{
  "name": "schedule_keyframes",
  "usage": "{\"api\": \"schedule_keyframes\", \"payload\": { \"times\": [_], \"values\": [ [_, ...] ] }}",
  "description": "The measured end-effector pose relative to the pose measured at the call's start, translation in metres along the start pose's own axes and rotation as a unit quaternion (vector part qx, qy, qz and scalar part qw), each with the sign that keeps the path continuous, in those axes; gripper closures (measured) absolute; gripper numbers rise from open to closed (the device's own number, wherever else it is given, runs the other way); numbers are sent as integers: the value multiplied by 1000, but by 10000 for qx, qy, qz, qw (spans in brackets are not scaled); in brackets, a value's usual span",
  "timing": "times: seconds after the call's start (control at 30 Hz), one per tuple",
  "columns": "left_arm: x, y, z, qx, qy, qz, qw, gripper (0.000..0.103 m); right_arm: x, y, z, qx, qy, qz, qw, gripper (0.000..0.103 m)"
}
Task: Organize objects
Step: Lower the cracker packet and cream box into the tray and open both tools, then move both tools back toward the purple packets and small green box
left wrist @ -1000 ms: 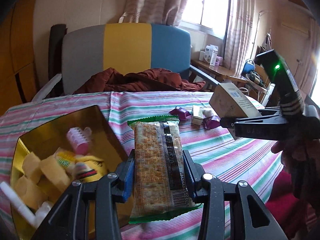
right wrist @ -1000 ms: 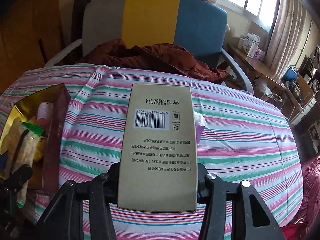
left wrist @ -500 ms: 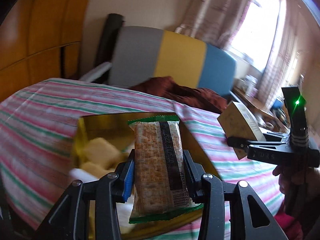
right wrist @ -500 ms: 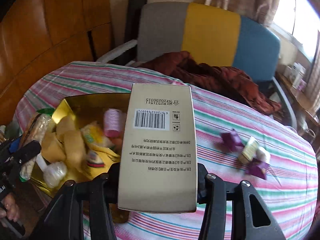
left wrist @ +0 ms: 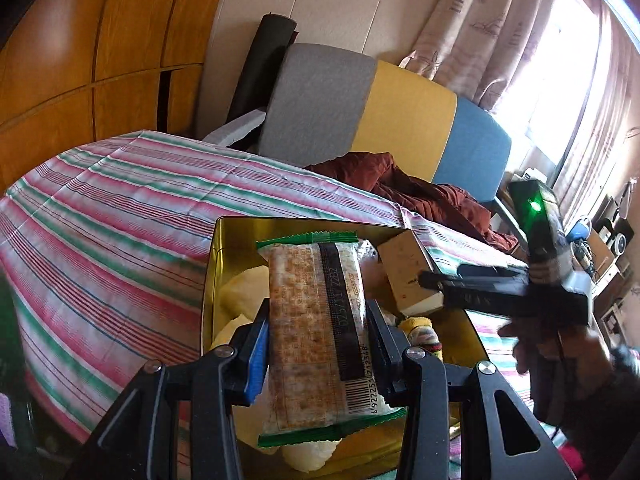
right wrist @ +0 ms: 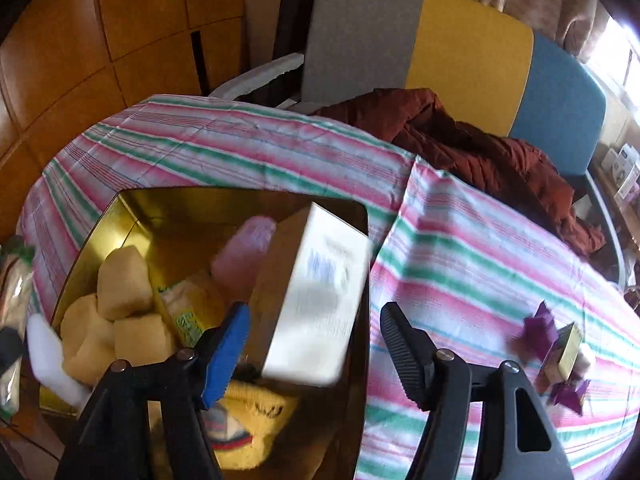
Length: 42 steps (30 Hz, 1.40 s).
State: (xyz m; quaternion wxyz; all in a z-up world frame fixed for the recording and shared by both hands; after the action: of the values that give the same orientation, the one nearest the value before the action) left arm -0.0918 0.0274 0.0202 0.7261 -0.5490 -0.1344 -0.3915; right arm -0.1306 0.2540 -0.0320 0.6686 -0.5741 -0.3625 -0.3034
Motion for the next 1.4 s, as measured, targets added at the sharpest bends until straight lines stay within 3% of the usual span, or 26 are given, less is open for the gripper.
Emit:
{"api": "schedule_keyframes", "payload": {
  "times": [0.33,0.47,0.5,0.57,0.67,0.9,1.13,1.4],
  "values": [
    [-31,-30,32,-137,157,-78,9998,60,29,40,1,-99,131,178,9997,33],
    [-47,-51,46,110,423,-232,9988,59,37,47,4,-251,103,235,9994,33],
    [-52,-59,48,286,477,-236,9982,55,39,48,4,-277,106,259,9992,33],
    [-63,-72,49,567,682,-268,9957,27,41,51,4,-313,90,274,9991,33],
    [-73,-77,48,892,771,-289,9926,26,44,56,2,-326,103,288,9990,33],
    [-69,-44,30,782,340,-414,9955,27,49,72,-1,-535,-16,310,9981,33],
    [-44,2,31,-168,-403,-170,9989,25,55,83,-14,-527,-43,368,9979,26],
    [-14,20,33,-472,-658,141,9966,23,68,88,-26,-397,160,508,9978,24]
  ]
}}
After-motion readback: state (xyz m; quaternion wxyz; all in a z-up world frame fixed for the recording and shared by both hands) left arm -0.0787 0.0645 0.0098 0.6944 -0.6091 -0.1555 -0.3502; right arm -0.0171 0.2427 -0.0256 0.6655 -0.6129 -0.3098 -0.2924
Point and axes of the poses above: each gripper's, at about its wrist camera, not at the fingertips, and x roughly against the way its jaws point, z to its right, y to its underside, the point moved 3 cm from there along -x, roughly the way its jaws point, and after that the axes turned 7 degrees about x, right-handed, at the moved point
